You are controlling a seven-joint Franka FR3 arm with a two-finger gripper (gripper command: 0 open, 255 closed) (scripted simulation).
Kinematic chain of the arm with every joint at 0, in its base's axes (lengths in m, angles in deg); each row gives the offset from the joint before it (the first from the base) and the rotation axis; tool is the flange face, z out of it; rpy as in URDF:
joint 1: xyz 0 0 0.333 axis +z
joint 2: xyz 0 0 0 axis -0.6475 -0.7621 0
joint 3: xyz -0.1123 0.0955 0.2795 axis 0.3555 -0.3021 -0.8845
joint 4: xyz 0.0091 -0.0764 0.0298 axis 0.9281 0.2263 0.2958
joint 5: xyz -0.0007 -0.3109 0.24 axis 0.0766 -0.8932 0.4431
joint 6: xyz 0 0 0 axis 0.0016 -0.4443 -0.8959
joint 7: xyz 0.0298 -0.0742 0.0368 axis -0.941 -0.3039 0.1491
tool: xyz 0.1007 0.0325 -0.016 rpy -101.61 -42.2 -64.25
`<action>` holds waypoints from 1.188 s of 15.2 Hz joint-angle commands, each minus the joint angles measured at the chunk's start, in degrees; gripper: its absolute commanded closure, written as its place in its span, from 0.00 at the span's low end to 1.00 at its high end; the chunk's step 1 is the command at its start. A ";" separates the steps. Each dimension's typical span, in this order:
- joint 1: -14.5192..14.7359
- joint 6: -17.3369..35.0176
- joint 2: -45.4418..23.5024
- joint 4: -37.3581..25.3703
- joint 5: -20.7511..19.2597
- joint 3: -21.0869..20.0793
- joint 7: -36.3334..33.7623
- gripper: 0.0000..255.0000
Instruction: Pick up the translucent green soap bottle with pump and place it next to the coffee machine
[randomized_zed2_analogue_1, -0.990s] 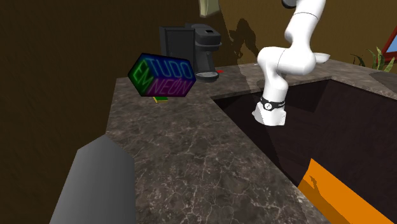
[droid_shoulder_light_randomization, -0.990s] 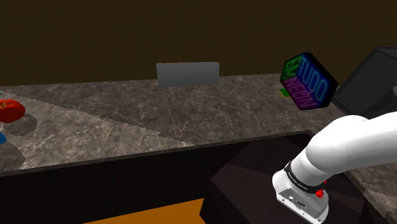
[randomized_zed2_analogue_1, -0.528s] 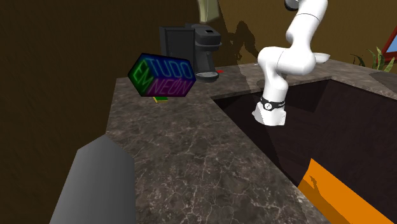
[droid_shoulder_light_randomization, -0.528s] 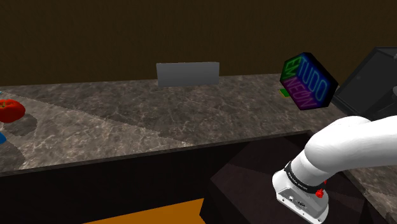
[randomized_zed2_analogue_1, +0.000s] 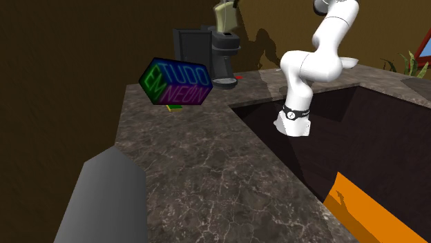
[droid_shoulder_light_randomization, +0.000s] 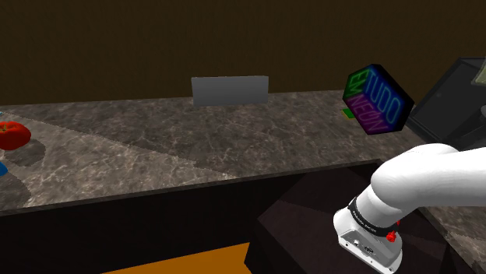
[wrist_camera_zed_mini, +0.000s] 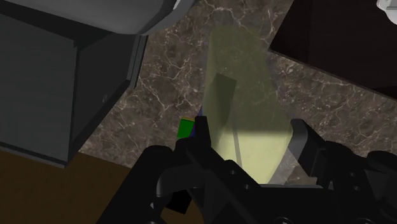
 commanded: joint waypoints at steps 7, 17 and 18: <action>-2.51 5.34 3.89 9.13 -1.92 -0.33 -1.45 1.00; -4.85 11.51 7.63 18.74 -4.44 0.80 -2.70 1.00; -5.05 12.11 7.95 19.62 -4.70 0.98 -2.80 1.00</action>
